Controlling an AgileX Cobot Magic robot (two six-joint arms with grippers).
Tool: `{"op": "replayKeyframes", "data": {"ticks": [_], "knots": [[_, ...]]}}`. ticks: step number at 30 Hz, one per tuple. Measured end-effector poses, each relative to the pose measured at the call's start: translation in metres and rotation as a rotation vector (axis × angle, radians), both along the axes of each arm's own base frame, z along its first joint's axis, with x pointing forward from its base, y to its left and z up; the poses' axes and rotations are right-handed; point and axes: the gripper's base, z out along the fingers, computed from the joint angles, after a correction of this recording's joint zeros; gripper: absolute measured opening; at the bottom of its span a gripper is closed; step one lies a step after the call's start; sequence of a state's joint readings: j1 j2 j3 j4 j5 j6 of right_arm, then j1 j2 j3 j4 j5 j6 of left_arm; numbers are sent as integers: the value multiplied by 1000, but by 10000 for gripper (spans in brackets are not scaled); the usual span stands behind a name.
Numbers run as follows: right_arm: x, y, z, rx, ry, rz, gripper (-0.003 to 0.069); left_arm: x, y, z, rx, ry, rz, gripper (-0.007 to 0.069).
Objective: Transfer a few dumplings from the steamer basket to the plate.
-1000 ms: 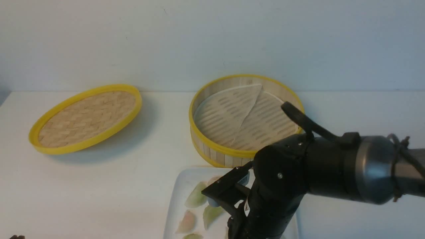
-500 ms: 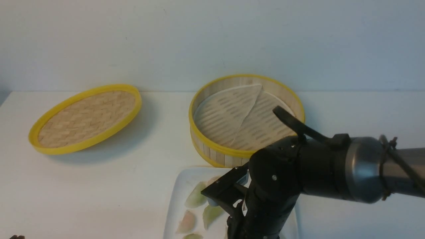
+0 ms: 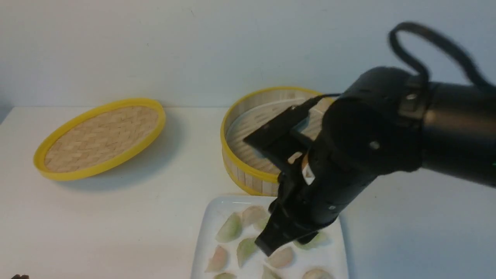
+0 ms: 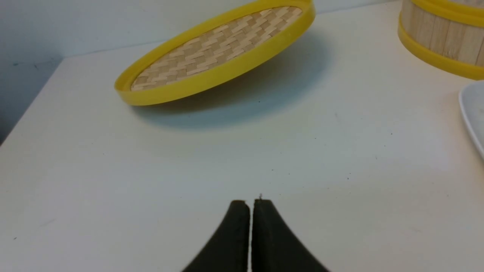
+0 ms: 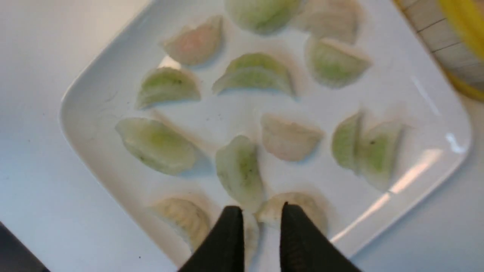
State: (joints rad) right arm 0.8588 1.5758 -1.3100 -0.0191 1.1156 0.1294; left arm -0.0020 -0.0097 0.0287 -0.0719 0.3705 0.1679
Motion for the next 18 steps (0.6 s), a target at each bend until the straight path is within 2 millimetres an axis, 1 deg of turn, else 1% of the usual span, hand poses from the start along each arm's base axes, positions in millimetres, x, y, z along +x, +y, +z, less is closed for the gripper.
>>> {"op": "replayKeyframes", "data": {"ticks": [2, 4, 7, 8, 9, 10, 12, 13, 14, 15, 16, 17, 18], "knots": [[-8, -14, 25, 32, -71, -9, 40, 0, 0, 0, 0, 0, 0, -6], [-18, -28, 49, 82, -137, -19, 3, 0, 0, 0, 0, 0, 0, -6], [-35, -51, 82, 165, -217, -49, -10, 0, 0, 0, 0, 0, 0, -6], [-44, -62, 95, 201, -254, -66, -12, 0, 0, 0, 0, 0, 0, -6], [-45, -64, 97, 207, -260, -69, -13, 0, 0, 0, 0, 0, 0, -6], [-55, -79, 112, 247, -305, -93, -14, 0, 0, 0, 0, 0, 0, -6], [-70, -99, 129, 302, -363, -120, -15, 0, 0, 0, 0, 0, 0, -6], [-79, -113, 138, 335, -403, -143, -15, 0, 0, 0, 0, 0, 0, -6], [-84, -120, 141, 350, -421, -154, -15, 0, 0, 0, 0, 0, 0, -6], [-93, -132, 145, 371, -448, -171, -15, 0, 0, 0, 0, 0, 0, -6], [-104, -148, 148, 400, -484, -194, -15, 0, 0, 0, 0, 0, 0, -6], [-104, -148, 146, 396, -483, -197, -15, 0, 0, 0, 0, 0, 0, -6], [-117, -166, 146, 426, -521, -220, -15, 0, 0, 0, 0, 0, 0, -6]]}}
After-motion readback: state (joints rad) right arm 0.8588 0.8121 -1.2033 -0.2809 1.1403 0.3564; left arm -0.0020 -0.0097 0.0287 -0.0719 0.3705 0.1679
